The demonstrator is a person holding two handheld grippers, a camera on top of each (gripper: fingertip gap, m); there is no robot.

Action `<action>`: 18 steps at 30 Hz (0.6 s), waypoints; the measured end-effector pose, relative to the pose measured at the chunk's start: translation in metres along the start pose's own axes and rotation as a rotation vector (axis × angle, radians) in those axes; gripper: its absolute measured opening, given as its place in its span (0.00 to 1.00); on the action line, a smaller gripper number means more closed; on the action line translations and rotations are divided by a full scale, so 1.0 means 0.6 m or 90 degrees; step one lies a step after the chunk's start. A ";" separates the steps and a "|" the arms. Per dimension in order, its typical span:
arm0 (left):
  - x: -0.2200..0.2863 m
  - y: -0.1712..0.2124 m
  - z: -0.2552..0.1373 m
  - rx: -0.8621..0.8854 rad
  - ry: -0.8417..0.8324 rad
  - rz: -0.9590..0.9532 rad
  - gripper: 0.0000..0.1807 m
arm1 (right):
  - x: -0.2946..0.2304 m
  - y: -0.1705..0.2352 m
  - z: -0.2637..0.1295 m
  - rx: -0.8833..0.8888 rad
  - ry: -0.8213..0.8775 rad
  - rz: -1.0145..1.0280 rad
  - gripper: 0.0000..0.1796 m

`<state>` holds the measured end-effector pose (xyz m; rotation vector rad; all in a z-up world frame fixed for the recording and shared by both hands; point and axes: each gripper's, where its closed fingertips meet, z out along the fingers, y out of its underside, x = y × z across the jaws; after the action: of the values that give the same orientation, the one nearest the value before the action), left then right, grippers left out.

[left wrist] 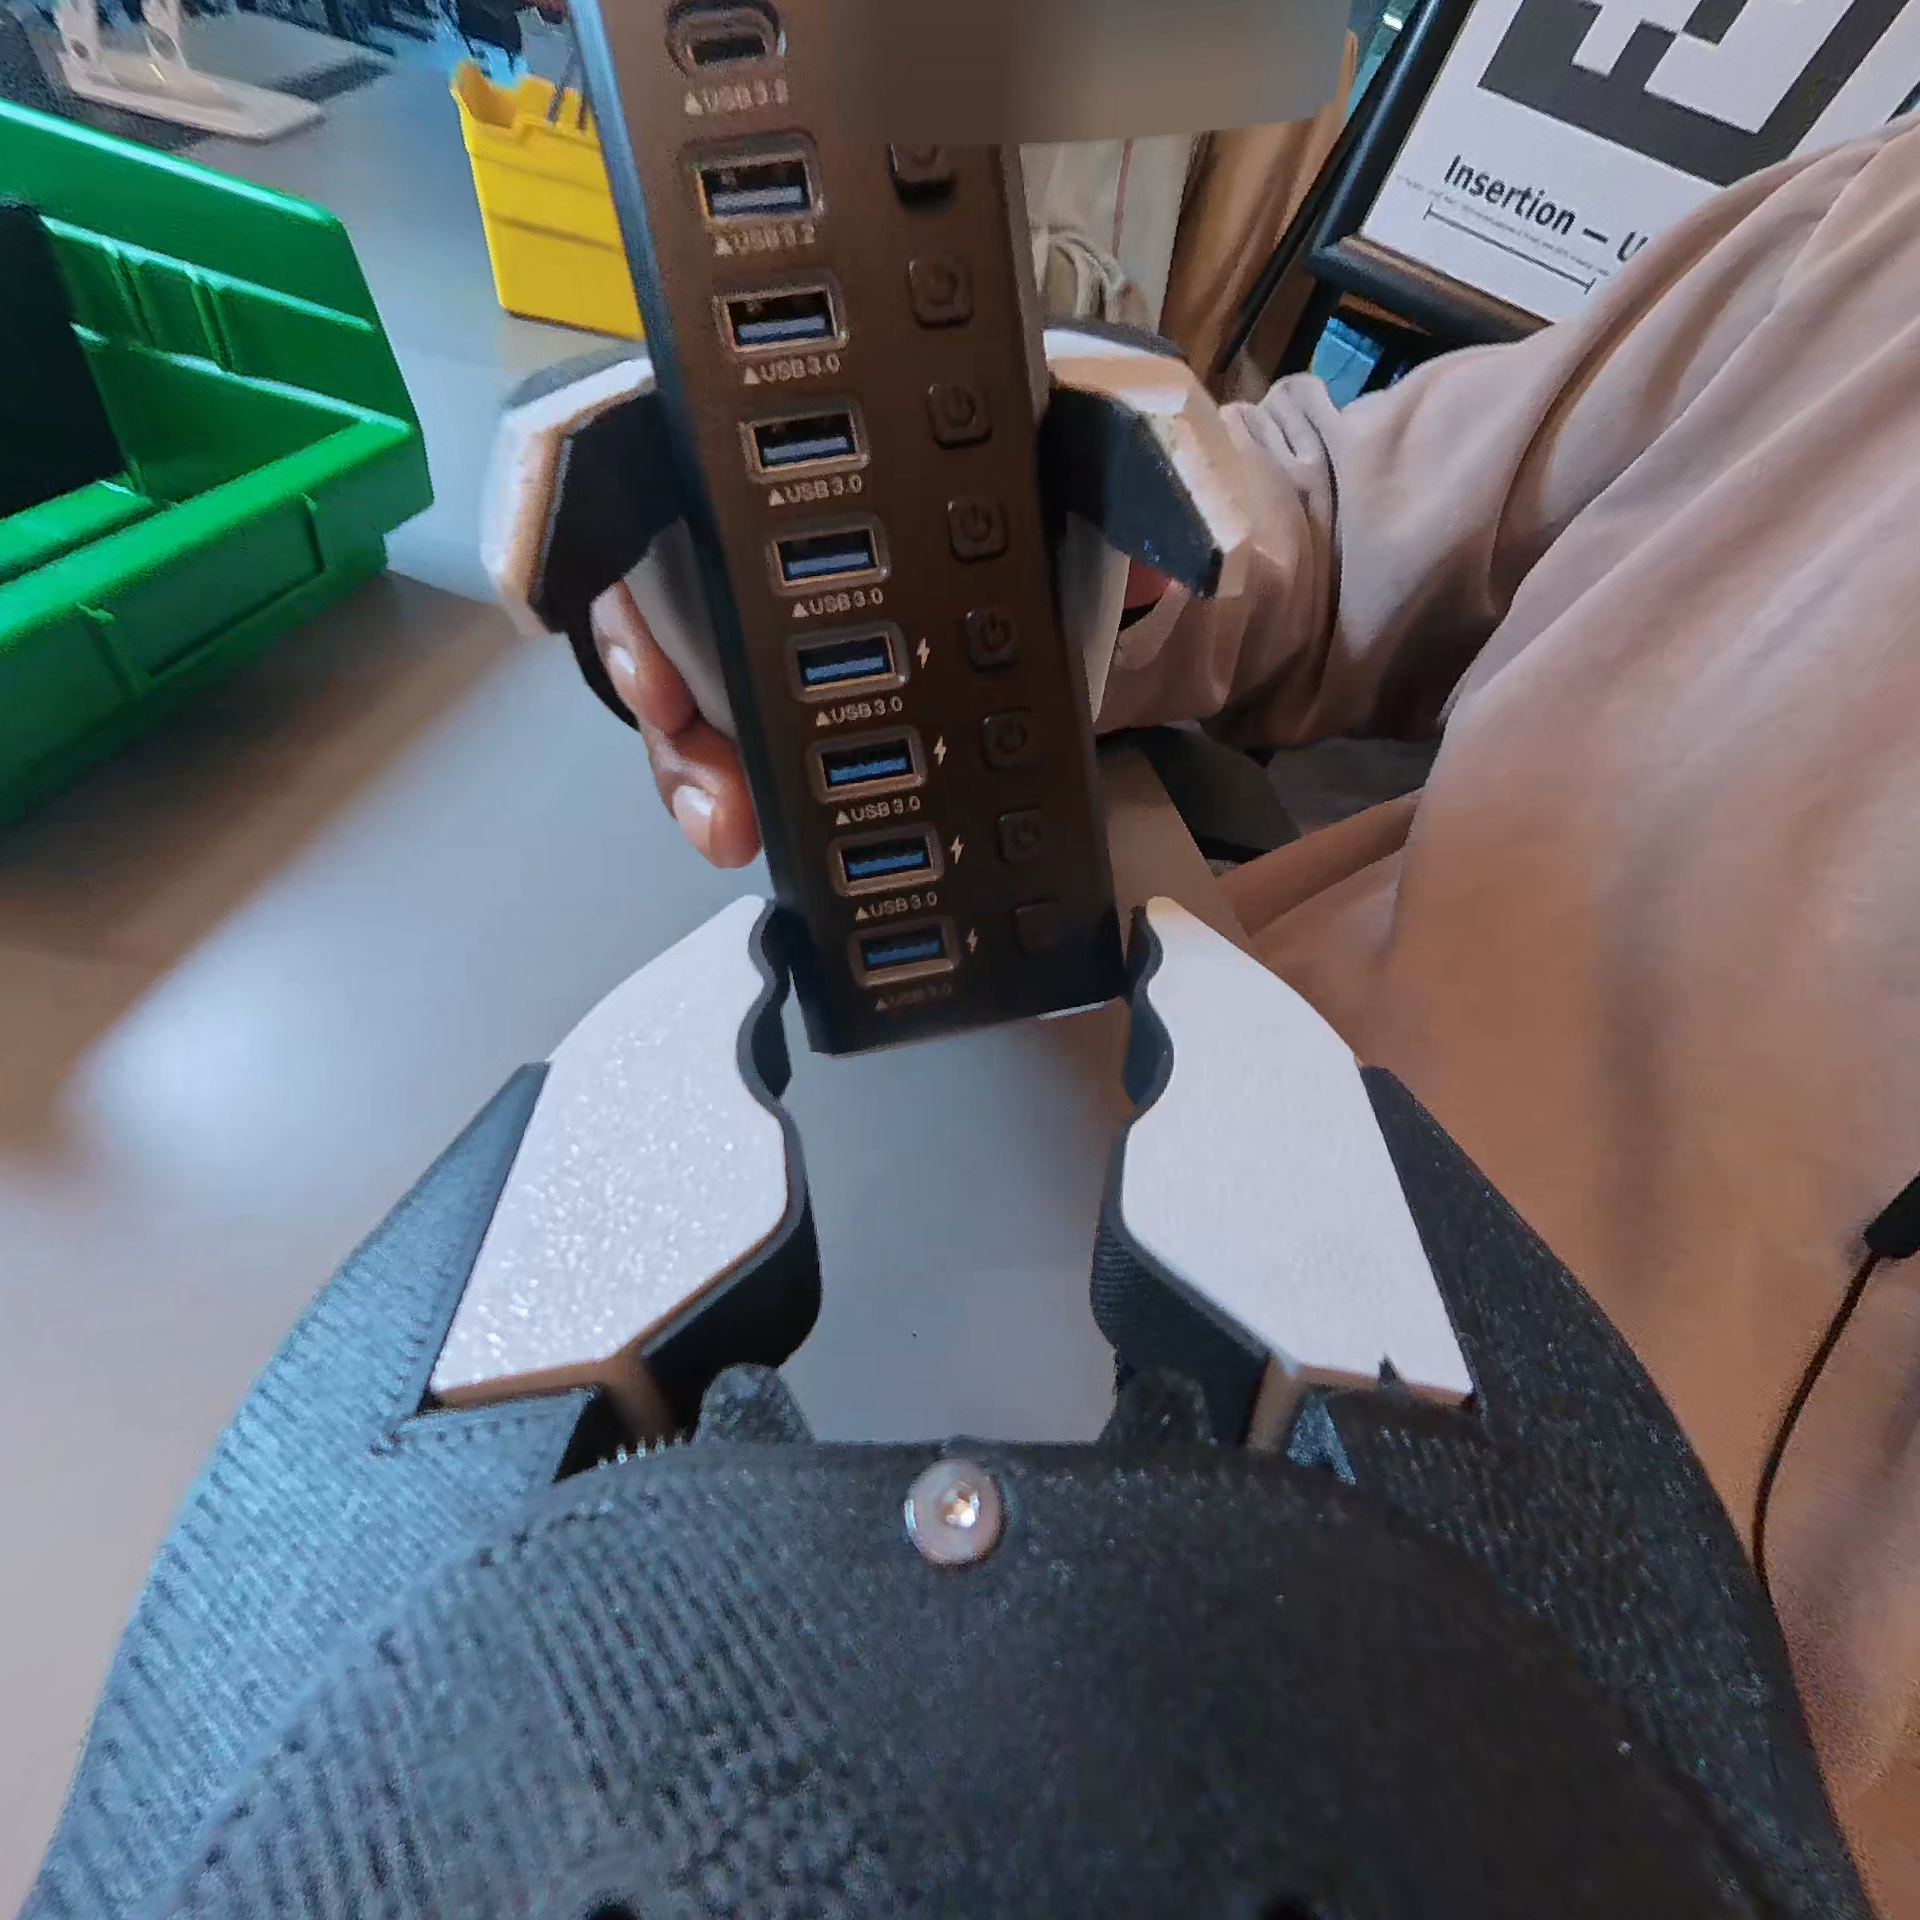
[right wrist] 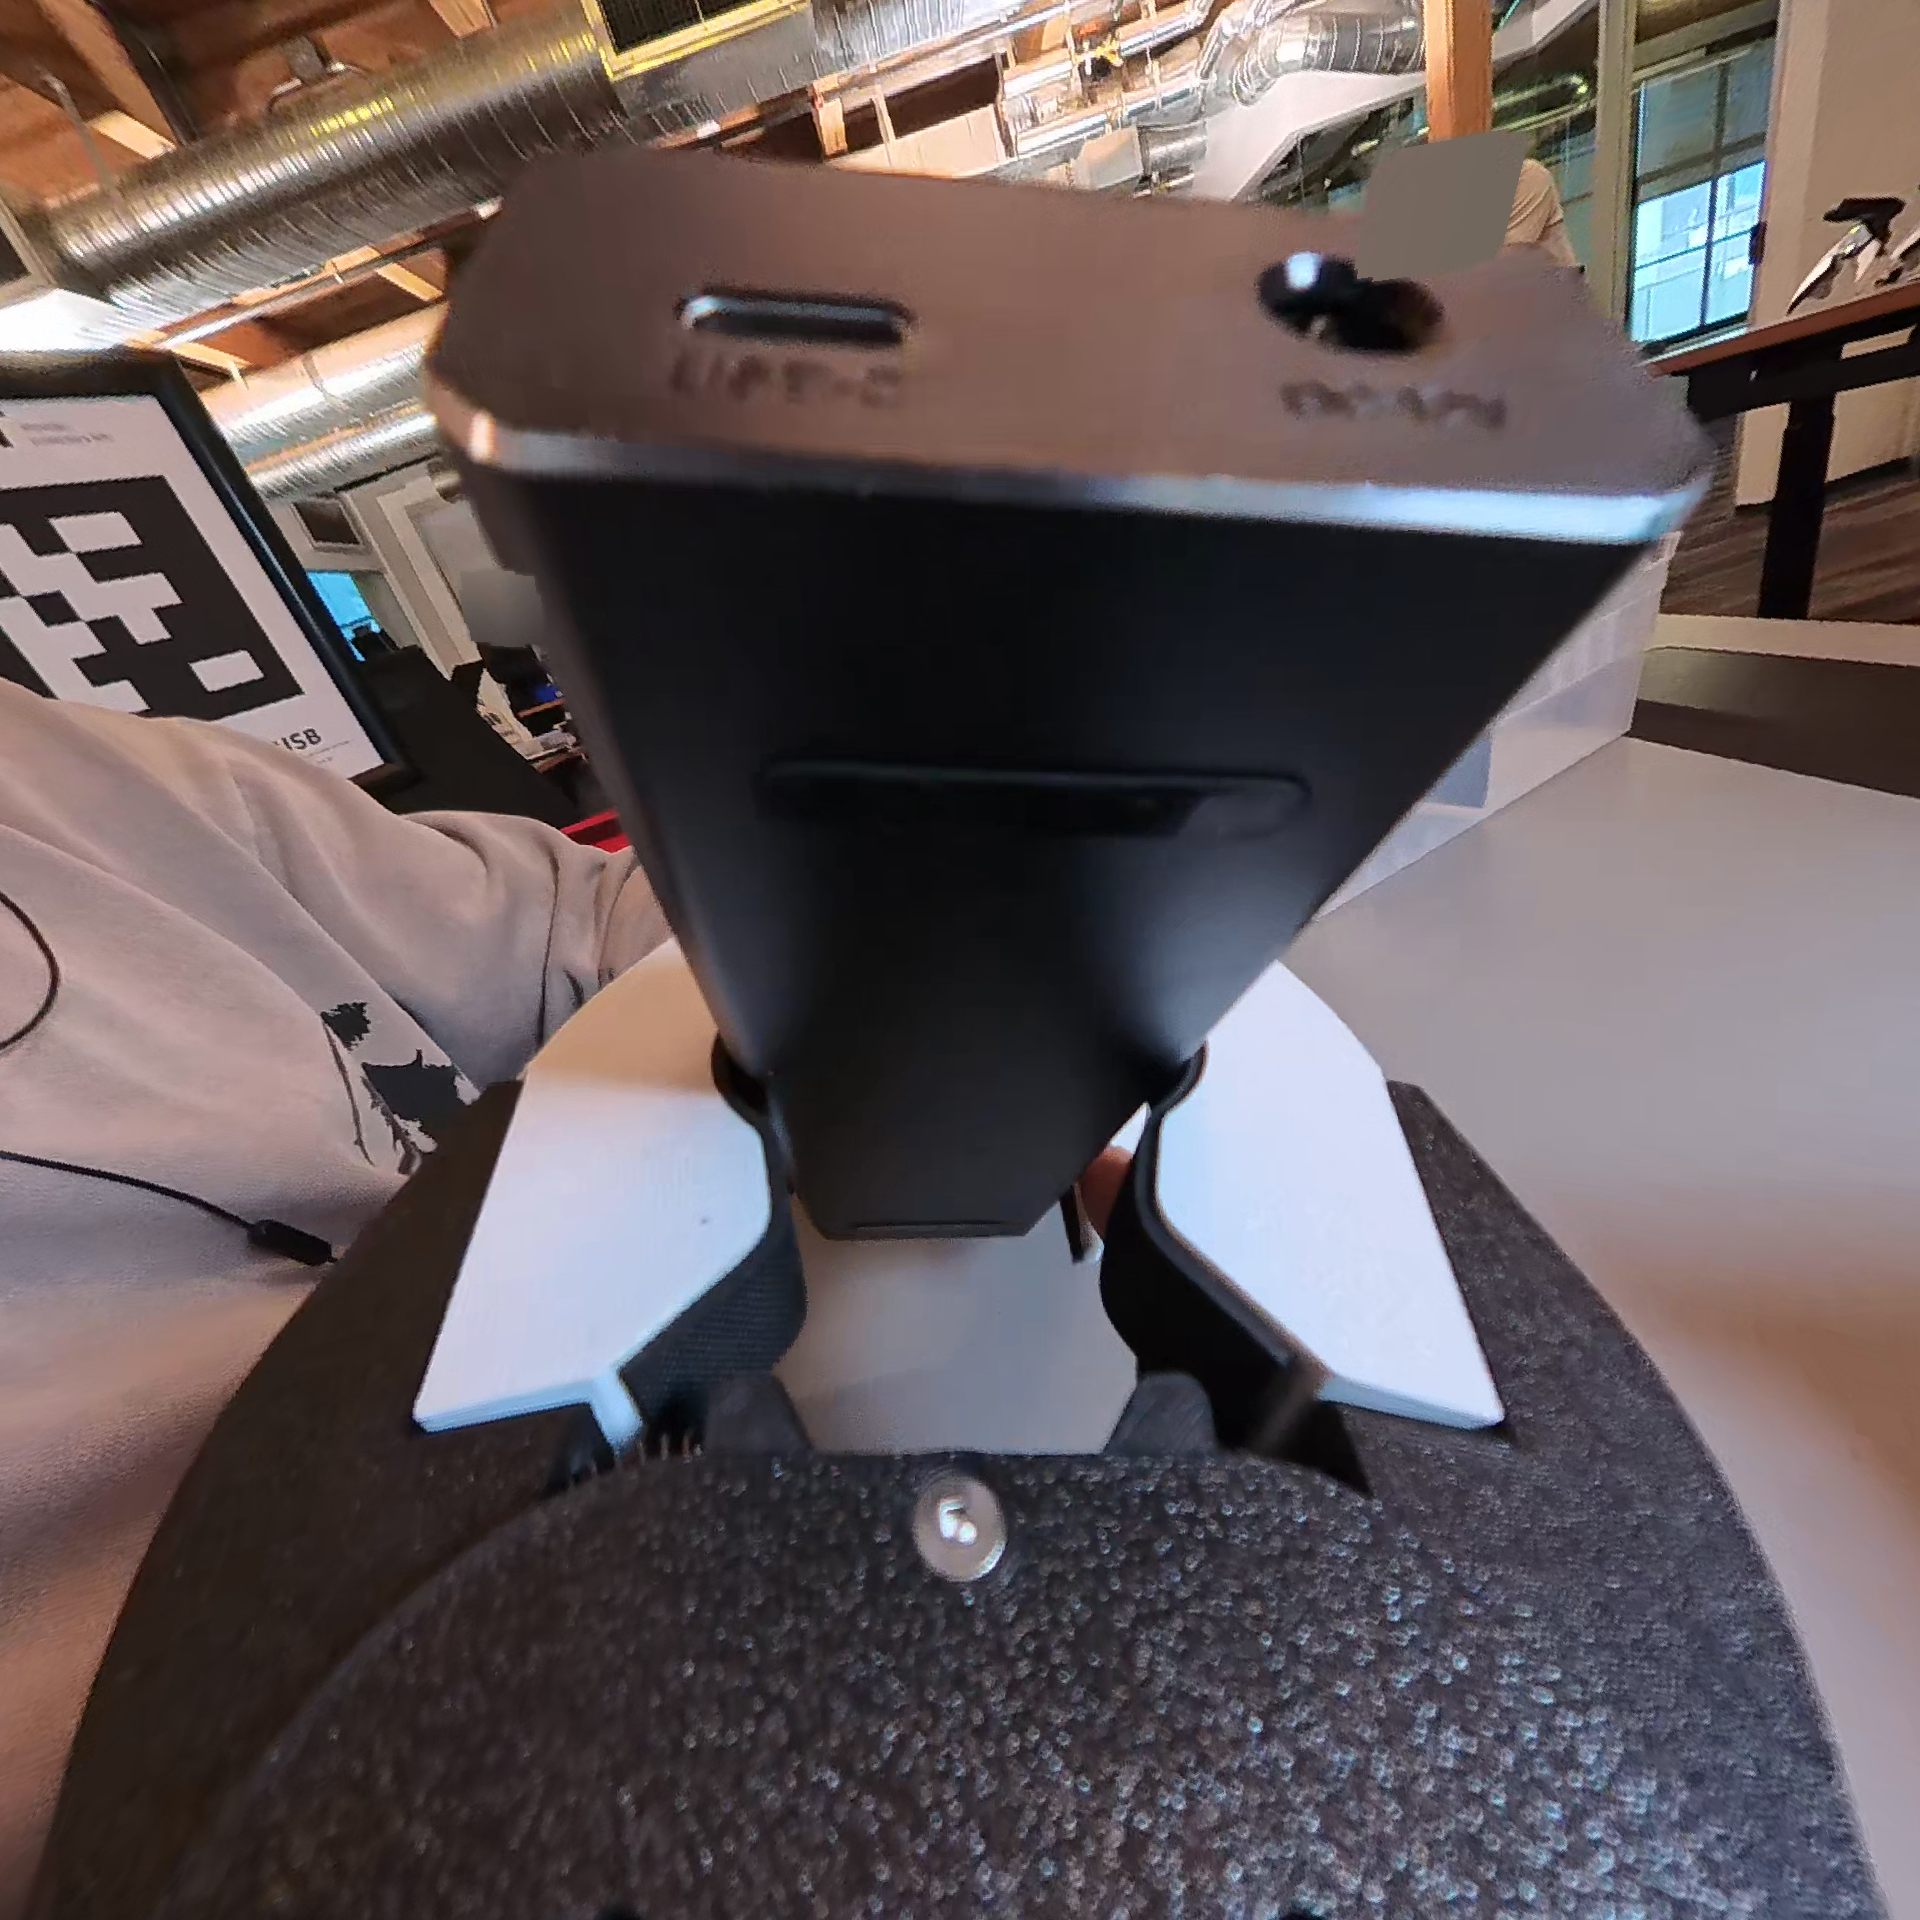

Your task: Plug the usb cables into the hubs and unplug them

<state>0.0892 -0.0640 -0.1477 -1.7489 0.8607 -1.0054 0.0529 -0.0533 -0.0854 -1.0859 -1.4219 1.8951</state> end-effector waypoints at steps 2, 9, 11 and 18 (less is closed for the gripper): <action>-0.002 -0.012 -0.009 0.025 -0.011 0.010 0.34 | 0.001 -0.006 -0.004 0.005 0.006 -0.008 0.40; -0.036 -0.081 -0.100 0.148 -0.126 0.099 0.16 | 0.019 -0.044 -0.037 0.041 0.038 -0.023 0.40; -0.056 -0.103 -0.152 0.177 -0.197 0.124 0.10 | 0.025 -0.058 -0.050 0.055 0.051 -0.027 0.40; -0.151 -0.108 -0.404 -0.012 -0.595 0.235 0.01 | 0.045 -0.056 -0.086 0.031 0.083 -0.041 0.40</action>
<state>-0.1589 -0.0513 -0.0503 -1.7160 0.5299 0.1021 0.0800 0.0058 -0.0675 -1.1066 -1.3167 1.7711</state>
